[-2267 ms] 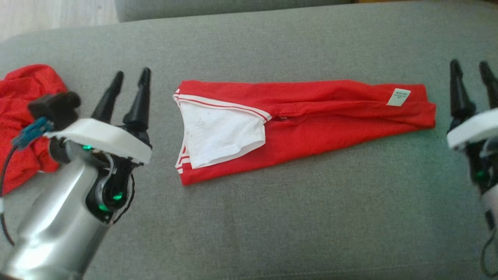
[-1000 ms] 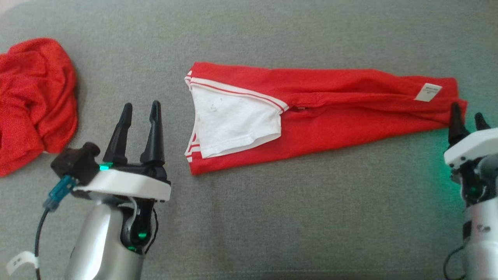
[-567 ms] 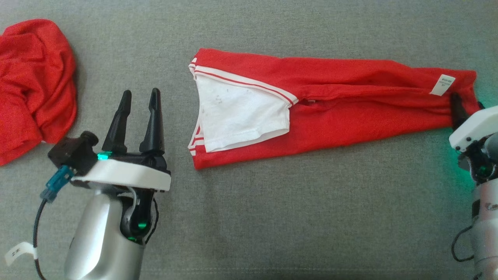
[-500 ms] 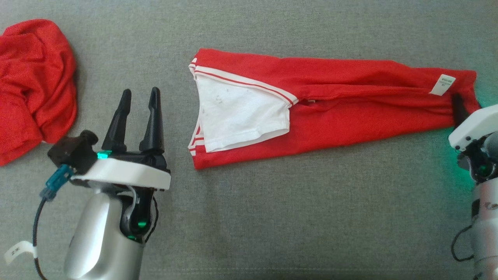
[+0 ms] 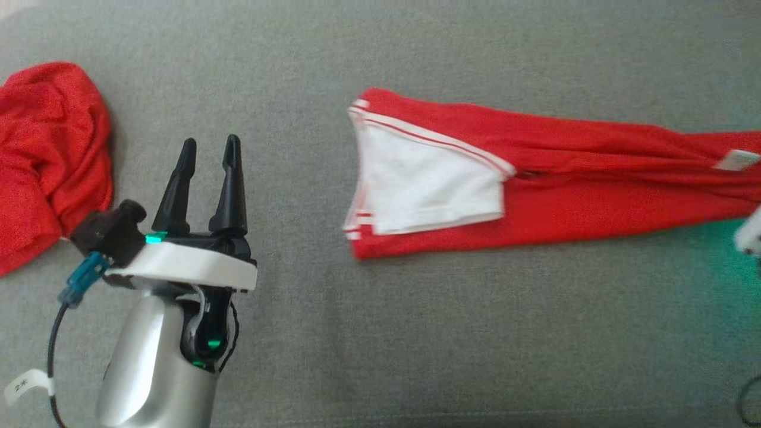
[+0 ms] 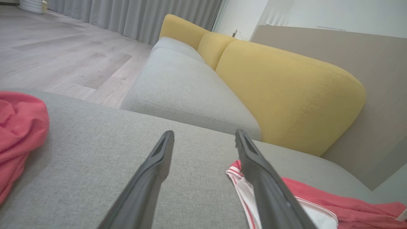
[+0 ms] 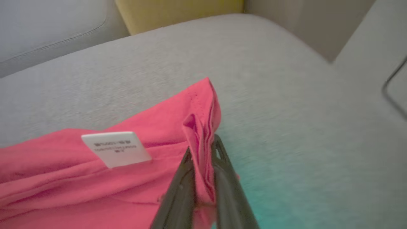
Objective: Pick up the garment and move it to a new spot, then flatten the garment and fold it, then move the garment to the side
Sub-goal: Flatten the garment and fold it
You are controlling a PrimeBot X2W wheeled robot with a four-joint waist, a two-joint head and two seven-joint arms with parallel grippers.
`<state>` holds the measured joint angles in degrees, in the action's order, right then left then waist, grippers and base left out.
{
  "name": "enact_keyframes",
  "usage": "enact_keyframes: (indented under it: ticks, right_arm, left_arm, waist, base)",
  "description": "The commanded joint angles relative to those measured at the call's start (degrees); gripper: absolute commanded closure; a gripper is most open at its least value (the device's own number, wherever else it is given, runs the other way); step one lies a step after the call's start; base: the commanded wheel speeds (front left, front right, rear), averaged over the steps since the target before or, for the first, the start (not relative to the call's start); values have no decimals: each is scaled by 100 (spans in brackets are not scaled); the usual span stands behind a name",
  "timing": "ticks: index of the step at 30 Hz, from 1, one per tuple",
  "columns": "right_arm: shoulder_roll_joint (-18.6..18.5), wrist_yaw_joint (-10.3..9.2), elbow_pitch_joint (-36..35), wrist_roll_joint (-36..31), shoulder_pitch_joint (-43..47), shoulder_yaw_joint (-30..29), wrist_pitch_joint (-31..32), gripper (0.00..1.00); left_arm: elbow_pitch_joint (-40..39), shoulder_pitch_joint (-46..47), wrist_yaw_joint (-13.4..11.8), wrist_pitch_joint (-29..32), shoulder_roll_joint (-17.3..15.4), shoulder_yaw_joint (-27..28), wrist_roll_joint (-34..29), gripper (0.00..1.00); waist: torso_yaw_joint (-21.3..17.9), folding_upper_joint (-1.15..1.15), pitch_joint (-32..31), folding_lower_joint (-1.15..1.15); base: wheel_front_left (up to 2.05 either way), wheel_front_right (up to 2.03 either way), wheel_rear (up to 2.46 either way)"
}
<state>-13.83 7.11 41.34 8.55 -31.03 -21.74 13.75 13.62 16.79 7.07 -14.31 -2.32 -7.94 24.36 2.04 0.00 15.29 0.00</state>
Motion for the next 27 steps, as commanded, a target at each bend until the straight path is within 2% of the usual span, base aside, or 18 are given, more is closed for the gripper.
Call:
enact_keyframes:
  ticks: [1,5,10,20,22,27]
  right_arm:
    - [-307,37,-265,-564,1,-289,-256,100]
    - [-93,37,-323,-912,-62,-650,-329,100]
    - [216,37,-498,-821,-135,-436,-321,100]
    - [840,37,-1669,252,148,862,126,100]
    - [898,37,-1817,369,208,998,185,100]
    - [1070,37,-2476,938,542,1831,403,100]
  left_arm:
    - [-144,30,21,-69,-56,232,-27,0]
    - [-126,-42,23,-69,-56,235,27,0]
    - [-106,-136,5,-69,-56,228,86,0]
    - [-70,-284,-47,-69,-56,187,235,0]
    - [-66,-301,-54,-69,-56,182,259,0]
    - [-43,-390,-81,-69,-56,145,336,0]
  waist:
    - [-92,0,-162,0]
    - [-142,0,-324,0]
    - [-179,0,-494,0]
    - [-100,0,-783,0]
    - [-85,0,-808,0]
    - [-2,0,-910,0]
  base:
    - [0,0,0]
    - [0,0,0]
    - [0,0,0]
    - [0,0,0]
    - [0,0,0]
    - [0,0,0]
